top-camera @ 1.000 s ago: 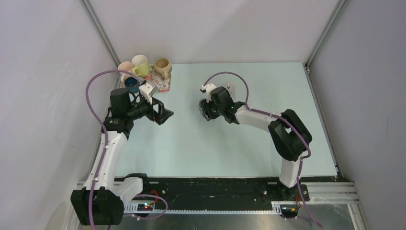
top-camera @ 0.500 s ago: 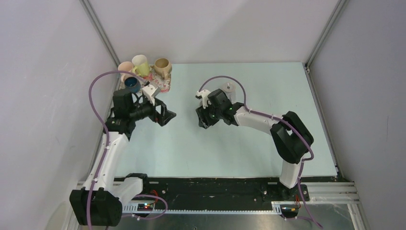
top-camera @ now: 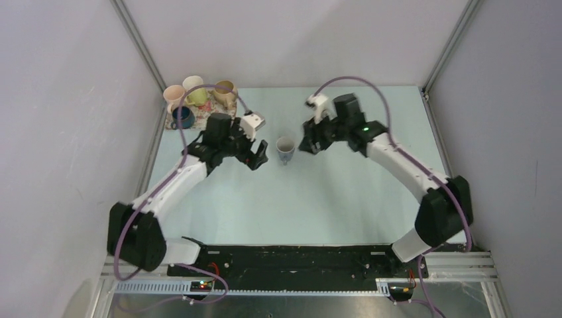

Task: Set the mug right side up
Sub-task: Place the cup at the center of the board, then pick up the cup at the center of the board.

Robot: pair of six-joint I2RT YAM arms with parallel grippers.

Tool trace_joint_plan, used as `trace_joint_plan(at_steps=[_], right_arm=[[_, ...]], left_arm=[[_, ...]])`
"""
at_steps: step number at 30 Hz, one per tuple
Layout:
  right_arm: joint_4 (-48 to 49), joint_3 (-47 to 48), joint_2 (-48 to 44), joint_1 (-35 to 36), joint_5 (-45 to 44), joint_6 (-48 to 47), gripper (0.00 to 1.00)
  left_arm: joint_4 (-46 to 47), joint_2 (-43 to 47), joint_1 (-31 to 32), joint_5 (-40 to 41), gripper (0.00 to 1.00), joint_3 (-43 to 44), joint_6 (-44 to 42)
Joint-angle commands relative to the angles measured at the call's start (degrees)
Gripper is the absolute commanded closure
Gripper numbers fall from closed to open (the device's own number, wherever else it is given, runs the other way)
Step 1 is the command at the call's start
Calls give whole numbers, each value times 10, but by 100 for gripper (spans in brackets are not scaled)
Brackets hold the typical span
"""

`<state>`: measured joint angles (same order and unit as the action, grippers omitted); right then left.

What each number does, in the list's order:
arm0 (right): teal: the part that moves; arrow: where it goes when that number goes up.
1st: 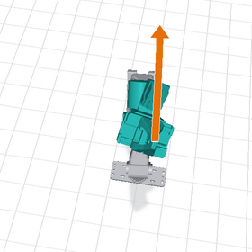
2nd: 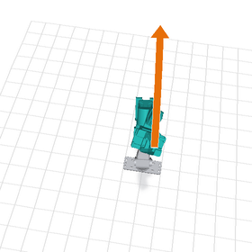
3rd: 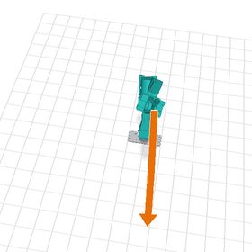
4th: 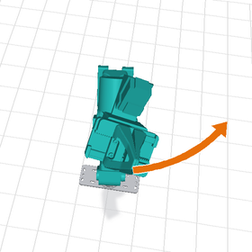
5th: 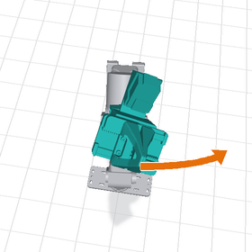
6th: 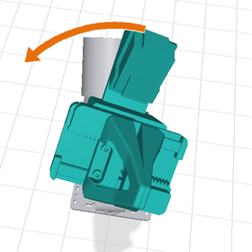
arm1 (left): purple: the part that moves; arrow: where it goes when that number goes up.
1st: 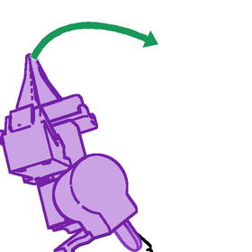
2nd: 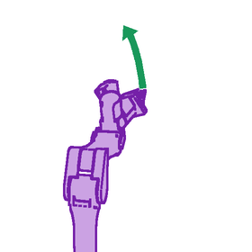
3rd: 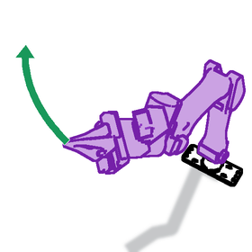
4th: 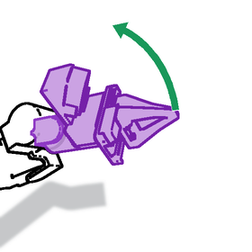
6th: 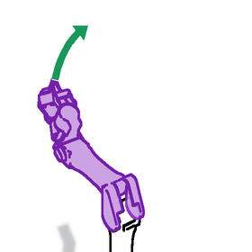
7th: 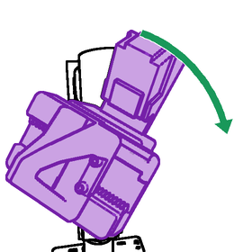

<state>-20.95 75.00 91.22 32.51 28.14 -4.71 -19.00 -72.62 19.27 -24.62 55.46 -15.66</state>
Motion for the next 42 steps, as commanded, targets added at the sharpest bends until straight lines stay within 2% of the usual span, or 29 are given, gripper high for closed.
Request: trace_joint_plan(at_steps=[1, 3, 7, 11, 17, 25, 32, 34, 37, 39, 42], right_arm=[[-85, 18, -65, -86, 31, -39, 42], [-84, -4, -83, -140, 35, -28, 41], [-39, -82, -136, -191, 40, -18, 33], [-5, -118, -166, -215, 50, -14, 30], [6, -135, -163, -235, 62, -7, 30], [20, -149, -161, -263, 88, 16, 30], [28, -154, -158, -272, 95, 21, 30], [29, -154, -155, -271, 96, 23, 31], [30, -155, -152, -271, 97, 25, 31], [31, -156, -153, -273, 98, 26, 31], [33, -158, -156, -274, 100, 27, 31]], left_arm=[[23, -100, 46, 106, 0, 81, 19], [26, -143, 58, 98, 0, 108, 57], [41, -211, 77, 86, 0, 150, 118], [54, -252, 103, 103, 0, 169, 150], [65, -282, 132, 141, 1, 177, 181], [65, -322, 137, 152, 15, 192, 202], [65, -327, 138, 181, 18, 184, 205], [64, -327, 138, 188, 24, 183, 197], [65, -330, 137, 193, 40, 187, 190], [65, -332, 136, 193, 44, 190, 188], [64, -336, 136, 190, 41, 191, 187]])
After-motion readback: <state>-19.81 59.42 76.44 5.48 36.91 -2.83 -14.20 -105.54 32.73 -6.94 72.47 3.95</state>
